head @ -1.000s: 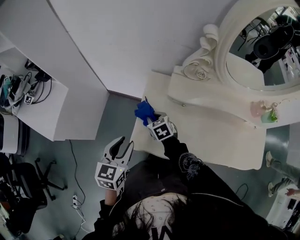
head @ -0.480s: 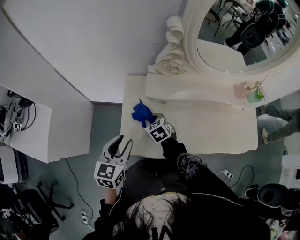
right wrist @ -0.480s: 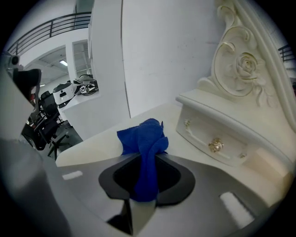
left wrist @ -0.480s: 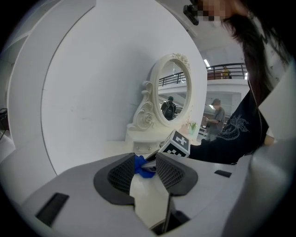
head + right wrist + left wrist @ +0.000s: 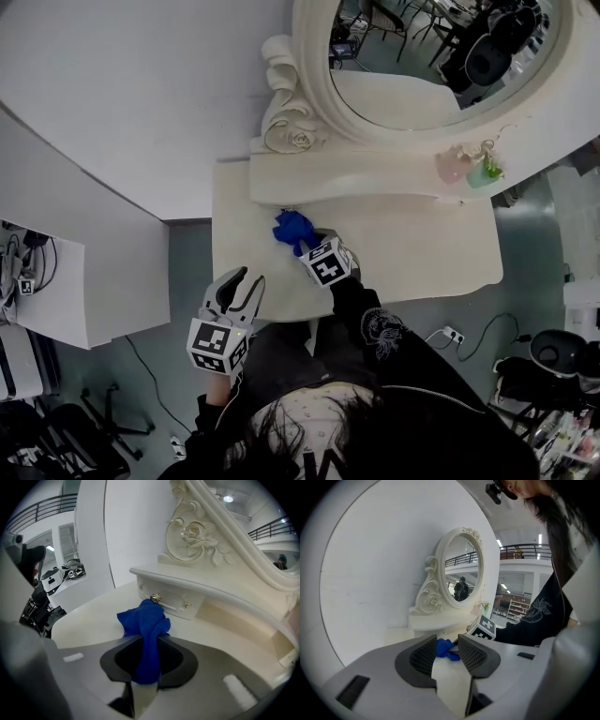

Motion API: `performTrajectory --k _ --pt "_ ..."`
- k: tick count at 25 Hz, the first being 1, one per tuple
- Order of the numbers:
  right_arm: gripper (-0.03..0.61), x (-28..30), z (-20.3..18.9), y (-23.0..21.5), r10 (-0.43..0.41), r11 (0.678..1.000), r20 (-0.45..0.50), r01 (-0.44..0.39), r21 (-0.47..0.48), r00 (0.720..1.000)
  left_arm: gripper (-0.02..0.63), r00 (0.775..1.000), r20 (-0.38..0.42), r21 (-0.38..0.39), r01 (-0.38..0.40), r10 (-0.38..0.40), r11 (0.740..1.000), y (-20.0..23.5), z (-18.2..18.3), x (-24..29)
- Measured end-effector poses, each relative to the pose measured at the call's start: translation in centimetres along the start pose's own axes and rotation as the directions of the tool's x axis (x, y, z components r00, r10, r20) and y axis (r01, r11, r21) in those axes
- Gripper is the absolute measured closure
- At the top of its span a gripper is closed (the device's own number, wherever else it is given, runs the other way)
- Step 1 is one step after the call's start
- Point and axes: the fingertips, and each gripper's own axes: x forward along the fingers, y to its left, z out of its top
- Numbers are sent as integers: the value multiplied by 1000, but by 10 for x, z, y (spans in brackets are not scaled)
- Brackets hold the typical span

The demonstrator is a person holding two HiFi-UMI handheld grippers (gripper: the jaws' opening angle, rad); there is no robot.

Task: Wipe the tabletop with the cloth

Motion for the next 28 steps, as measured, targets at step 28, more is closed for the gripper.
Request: performTrajectory --k 28 --pt "491 -162 -183 -332 -192 947 1 185 261 981 471 979 -45 72 201 -198 977 -257 40 238"
